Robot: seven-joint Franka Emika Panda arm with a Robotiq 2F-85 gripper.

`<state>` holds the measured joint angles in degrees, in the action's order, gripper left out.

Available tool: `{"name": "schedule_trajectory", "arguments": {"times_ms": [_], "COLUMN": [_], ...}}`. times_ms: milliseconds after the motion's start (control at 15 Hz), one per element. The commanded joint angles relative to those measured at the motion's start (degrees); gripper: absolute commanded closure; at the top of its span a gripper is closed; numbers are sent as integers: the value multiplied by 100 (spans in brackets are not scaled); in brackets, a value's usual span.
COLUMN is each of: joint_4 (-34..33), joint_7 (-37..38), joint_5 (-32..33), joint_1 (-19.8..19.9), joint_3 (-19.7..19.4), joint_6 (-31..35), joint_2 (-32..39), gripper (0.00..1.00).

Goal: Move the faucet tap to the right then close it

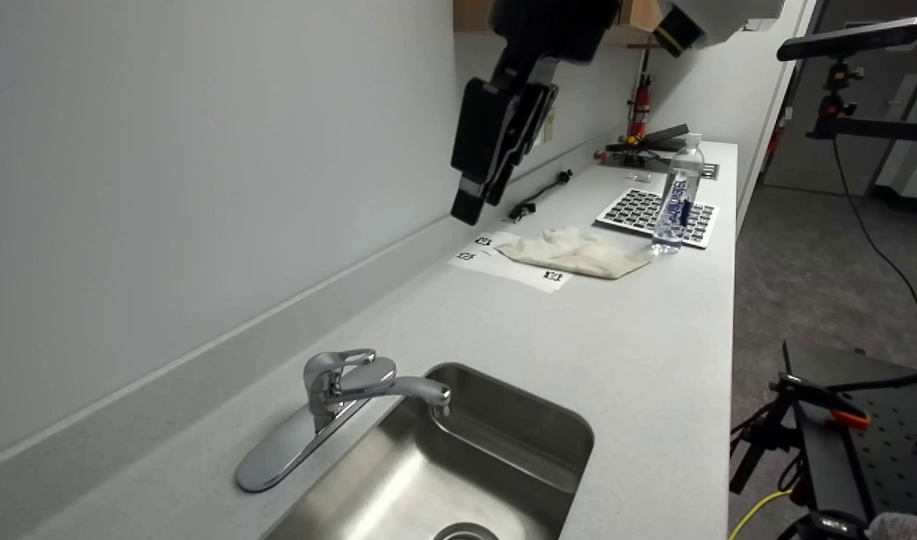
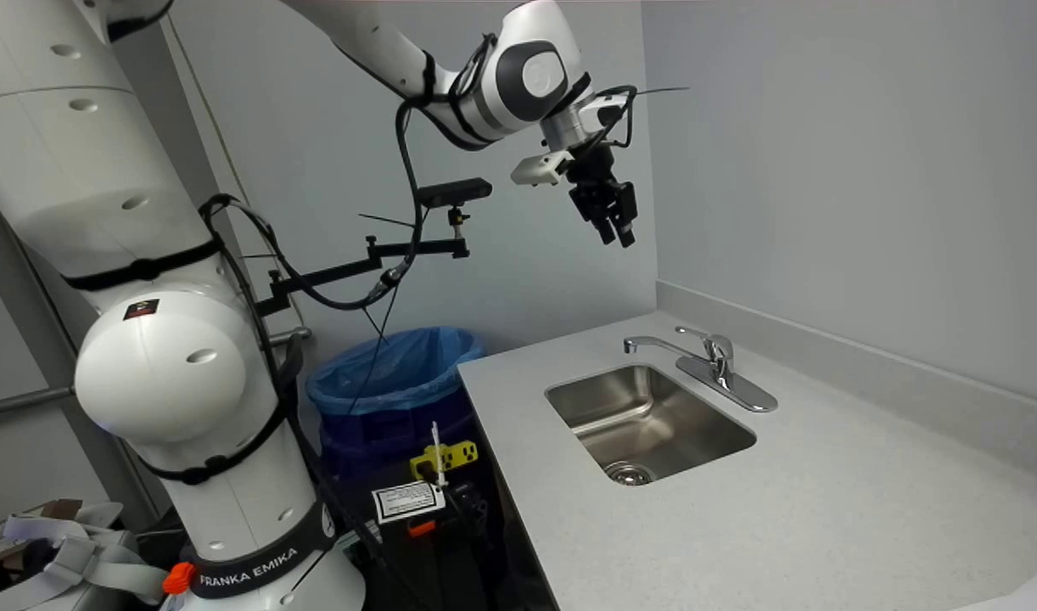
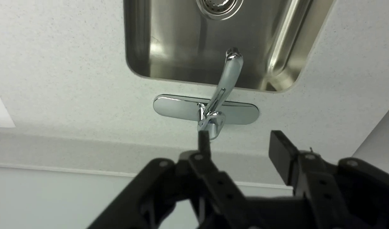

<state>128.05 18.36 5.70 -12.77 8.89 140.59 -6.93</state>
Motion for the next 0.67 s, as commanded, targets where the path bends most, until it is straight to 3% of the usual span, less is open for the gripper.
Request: {"name": "schedule_trajectory", "arguments": {"times_ms": [0,133,600], "joint_4": [153,140,112], "joint_7": [116,101,163], "joint_5": [135,128,132], "joint_1": [177,183,183], "joint_3": [136,140,167], "joint_6": [-60,-45,-106], "joint_2": [-218,-200,-172], "gripper": [14,1,0]}}
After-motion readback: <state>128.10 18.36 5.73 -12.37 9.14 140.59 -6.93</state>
